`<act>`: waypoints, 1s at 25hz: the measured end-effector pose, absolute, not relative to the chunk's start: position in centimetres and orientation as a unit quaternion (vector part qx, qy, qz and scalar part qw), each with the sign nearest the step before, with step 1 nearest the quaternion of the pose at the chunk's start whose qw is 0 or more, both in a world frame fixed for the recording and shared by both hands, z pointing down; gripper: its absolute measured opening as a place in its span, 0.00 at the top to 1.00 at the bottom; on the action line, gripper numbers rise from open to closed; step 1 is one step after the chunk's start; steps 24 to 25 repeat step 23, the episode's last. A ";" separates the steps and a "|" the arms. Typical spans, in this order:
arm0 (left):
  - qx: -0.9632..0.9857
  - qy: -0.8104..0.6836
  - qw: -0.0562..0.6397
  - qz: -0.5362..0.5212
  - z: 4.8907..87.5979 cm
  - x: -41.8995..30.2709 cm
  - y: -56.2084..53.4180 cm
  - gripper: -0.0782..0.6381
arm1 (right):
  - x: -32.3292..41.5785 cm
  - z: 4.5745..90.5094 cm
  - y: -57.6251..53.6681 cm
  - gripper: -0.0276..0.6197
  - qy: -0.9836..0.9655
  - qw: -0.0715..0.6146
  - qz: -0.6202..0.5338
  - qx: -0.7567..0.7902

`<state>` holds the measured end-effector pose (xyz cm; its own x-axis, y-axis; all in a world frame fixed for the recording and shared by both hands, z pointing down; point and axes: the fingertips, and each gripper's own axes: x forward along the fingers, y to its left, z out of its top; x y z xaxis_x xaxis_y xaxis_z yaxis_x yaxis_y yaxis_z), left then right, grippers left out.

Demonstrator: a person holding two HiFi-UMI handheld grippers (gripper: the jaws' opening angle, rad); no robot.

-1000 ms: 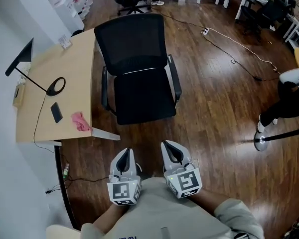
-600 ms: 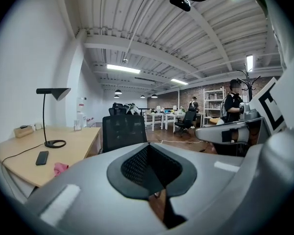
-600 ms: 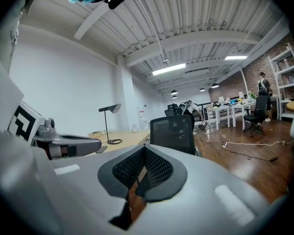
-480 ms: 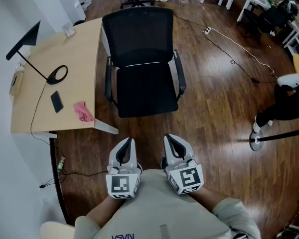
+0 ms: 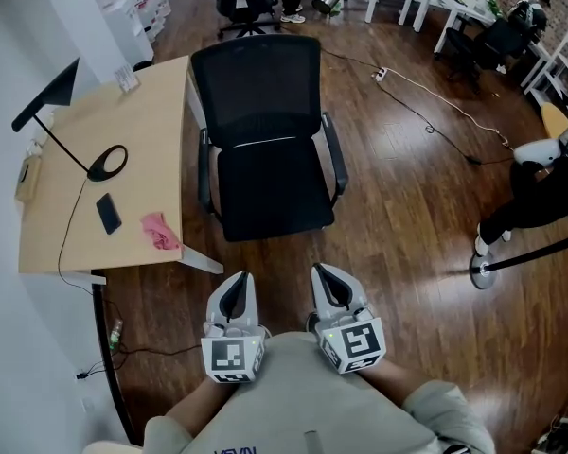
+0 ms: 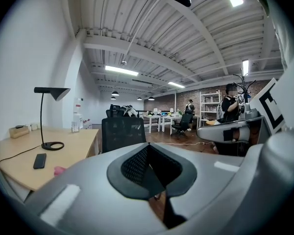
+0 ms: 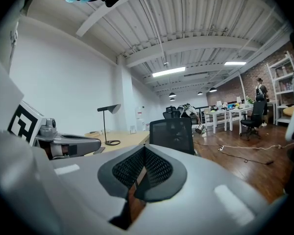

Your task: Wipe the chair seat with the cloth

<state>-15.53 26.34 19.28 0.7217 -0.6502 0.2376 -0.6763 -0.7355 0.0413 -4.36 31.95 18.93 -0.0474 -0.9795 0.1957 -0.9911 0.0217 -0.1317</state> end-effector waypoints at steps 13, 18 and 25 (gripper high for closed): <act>0.922 -0.373 0.053 0.089 19.2 -16.3 27.1 0.88 | -5.0 19.2 32.7 0.96 -0.722 0.027 0.123 0.680; 0.917 -0.383 0.062 0.097 19.6 -16.8 27.4 0.88 | -4.9 19.0 32.8 0.96 -0.722 0.027 0.121 0.681; 0.917 -0.383 0.063 0.097 19.9 -17.1 28.2 0.88 | -5.2 19.2 33.4 0.96 -0.723 0.027 0.122 0.680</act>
